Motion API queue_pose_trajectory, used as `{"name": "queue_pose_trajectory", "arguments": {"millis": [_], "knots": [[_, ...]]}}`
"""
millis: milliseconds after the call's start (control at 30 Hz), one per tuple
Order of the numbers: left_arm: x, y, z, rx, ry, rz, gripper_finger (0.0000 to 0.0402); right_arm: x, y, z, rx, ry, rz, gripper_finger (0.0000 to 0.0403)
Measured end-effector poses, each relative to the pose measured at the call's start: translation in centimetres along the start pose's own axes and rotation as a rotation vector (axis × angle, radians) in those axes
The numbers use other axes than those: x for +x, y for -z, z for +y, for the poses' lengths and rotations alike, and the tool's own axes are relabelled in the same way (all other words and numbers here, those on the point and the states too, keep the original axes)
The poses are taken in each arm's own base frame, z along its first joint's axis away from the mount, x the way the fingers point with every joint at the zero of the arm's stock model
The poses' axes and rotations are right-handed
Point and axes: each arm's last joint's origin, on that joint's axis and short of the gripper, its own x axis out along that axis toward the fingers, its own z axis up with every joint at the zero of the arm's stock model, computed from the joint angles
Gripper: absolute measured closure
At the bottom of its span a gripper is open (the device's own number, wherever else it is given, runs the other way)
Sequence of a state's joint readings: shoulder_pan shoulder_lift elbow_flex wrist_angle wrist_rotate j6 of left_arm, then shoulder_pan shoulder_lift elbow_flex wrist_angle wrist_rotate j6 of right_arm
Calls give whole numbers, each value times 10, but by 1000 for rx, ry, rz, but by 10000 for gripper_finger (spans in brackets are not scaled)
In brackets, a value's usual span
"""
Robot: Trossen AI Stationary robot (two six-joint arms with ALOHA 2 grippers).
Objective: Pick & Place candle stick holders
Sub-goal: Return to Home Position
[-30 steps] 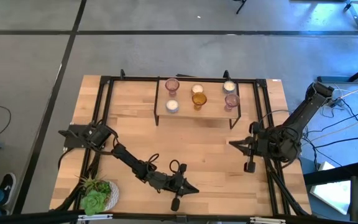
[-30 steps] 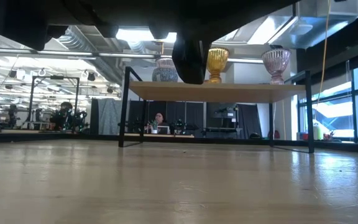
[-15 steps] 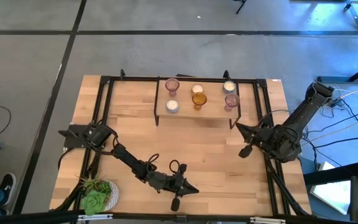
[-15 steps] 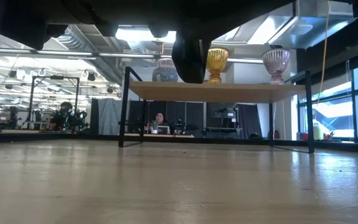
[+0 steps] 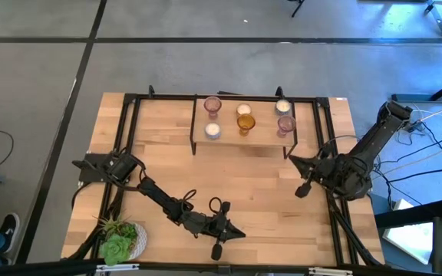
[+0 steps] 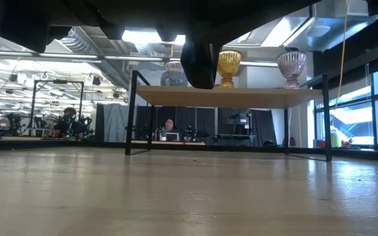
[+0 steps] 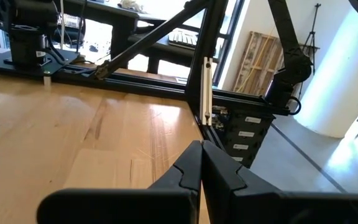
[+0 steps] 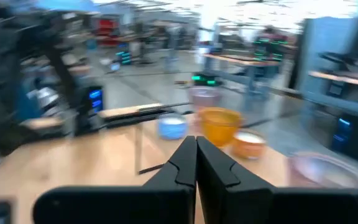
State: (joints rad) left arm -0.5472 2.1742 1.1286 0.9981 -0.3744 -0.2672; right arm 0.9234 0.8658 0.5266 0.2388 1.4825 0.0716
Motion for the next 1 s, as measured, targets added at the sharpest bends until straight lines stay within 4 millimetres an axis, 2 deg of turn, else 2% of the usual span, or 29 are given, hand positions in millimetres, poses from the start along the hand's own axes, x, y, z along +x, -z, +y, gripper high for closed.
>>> {"name": "queue_pose_trajectory", "arguments": {"millis": [167, 567, 1000], "knots": [[0, 0, 0, 1, -1, 2, 400, 0, 5, 3, -85, -120, 16, 398], [0, 0, 0, -6, -2, 3, 400, 19, 27, -8, -92, -30, 103, 398], [0, 1, 0, -5, -3, 6, 400, 43, 31, -16, -36, -45, 198, 398]]}}
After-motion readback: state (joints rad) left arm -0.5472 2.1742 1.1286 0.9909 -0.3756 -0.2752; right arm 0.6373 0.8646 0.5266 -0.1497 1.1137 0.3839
